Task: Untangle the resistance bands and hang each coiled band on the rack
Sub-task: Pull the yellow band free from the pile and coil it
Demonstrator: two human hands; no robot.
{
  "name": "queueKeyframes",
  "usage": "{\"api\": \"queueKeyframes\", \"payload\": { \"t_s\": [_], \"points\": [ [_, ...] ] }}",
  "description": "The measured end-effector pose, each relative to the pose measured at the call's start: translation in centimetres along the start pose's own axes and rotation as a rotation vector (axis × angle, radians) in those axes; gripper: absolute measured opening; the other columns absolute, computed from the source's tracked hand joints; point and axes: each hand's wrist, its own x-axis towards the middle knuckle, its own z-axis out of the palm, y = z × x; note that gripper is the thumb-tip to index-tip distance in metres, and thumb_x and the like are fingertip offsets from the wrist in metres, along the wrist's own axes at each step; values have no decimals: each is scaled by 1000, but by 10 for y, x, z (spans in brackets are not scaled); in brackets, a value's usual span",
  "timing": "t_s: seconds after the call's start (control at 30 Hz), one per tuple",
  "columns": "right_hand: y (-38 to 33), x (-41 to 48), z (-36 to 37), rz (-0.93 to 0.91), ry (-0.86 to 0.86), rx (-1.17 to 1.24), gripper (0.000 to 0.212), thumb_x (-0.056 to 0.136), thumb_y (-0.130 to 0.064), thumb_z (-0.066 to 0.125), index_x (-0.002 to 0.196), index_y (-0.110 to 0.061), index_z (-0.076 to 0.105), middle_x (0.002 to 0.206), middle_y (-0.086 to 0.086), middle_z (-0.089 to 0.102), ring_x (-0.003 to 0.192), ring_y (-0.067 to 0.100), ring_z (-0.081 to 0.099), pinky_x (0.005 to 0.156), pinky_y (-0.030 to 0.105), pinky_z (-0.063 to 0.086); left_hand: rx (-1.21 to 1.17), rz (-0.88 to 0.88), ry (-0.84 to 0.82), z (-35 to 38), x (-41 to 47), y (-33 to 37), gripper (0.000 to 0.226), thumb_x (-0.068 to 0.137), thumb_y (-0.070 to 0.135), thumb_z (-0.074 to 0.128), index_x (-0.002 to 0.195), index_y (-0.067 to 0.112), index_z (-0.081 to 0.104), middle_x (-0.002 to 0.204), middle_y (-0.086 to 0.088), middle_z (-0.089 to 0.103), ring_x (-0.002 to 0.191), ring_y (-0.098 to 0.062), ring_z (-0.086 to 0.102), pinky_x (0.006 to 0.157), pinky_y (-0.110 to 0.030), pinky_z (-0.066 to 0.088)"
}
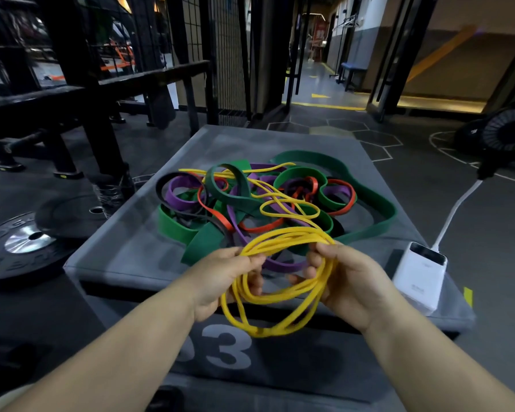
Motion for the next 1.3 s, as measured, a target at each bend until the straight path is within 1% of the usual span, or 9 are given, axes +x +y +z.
{"api": "queueKeyframes", "payload": {
  "t_s": [0.1,0.17,0.27,0.43,0.57,0.63,0.87,1.07,1.3],
  "points": [
    [-3,1,-2,-1,-46,76,38,52,-23,91,74,-7,65,60,1,49,41,10,44,47,27,50,1,-63,-82,-3,2,-4,15,94,17,57,80,12,60,75,-6,66,68,-17,66,68,-29,53],
    [-8,0,-5,19,-44,51,42,52,-29,92,75,-6,65,58,-1,48,39,8,41,42,22,44,-61,-60,-120,-3,1,-4,10,88,18,60,80,11,60,81,-9,66,72,-20,66,68,-30,53],
    [-11,-1,-7,12,7,-135,23,78,-28,68,76,-7,59,51,-2,42,41,12,42,45,24,44,-243,-47,-154,-5,-1,1,10,76,17,60,81,9,59,79,-10,71,65,-18,68,59,-30,55],
    [-11,-3,-9,-102,-31,-320,25,80,-29,58,63,-11,64,49,8,48,62,26,66,77,36,56,-144,-32,-152,-8,0,-1,18,74,21,64,88,11,59,79,-9,72,71,-19,68,65,-30,55],
    [-13,-3,-11,-83,-115,-362,23,76,-34,69,64,-13,66,58,11,57,57,26,63,62,34,55,-75,-45,-172,-10,3,-7,18,83,13,71,98,14,62,90,-11,72,80,-22,69,82,-42,54],
    [-13,-3,-12,-73,-163,-434,32,66,-43,81,69,-15,66,61,10,59,52,24,60,59,37,50,36,-15,-165,-10,4,-7,28,81,11,73,106,15,61,94,-7,69,82,-18,69,81,-37,56],
    [-5,-4,-6,-41,-261,-595,18,68,-34,75,64,-17,69,57,10,62,47,20,57,48,28,48,363,140,-222,-4,3,-10,83,53,28,94,123,38,49,133,14,53,127,0,47,95,-16,44],
    [-2,-3,-6,65,-270,-526,35,62,-25,78,82,-1,62,54,5,55,44,12,50,49,26,50,388,206,-254,5,1,-9,15,82,15,75,95,17,67,82,6,68,80,-5,63,76,-21,49],
    [4,0,-7,23,-248,-526,24,67,2,70,87,-2,58,64,6,63,54,14,61,52,22,48,-51,195,-174,-1,-6,13,7,72,18,67,66,16,64,55,0,50,45,-12,45,59,-28,51]
  ]
}}
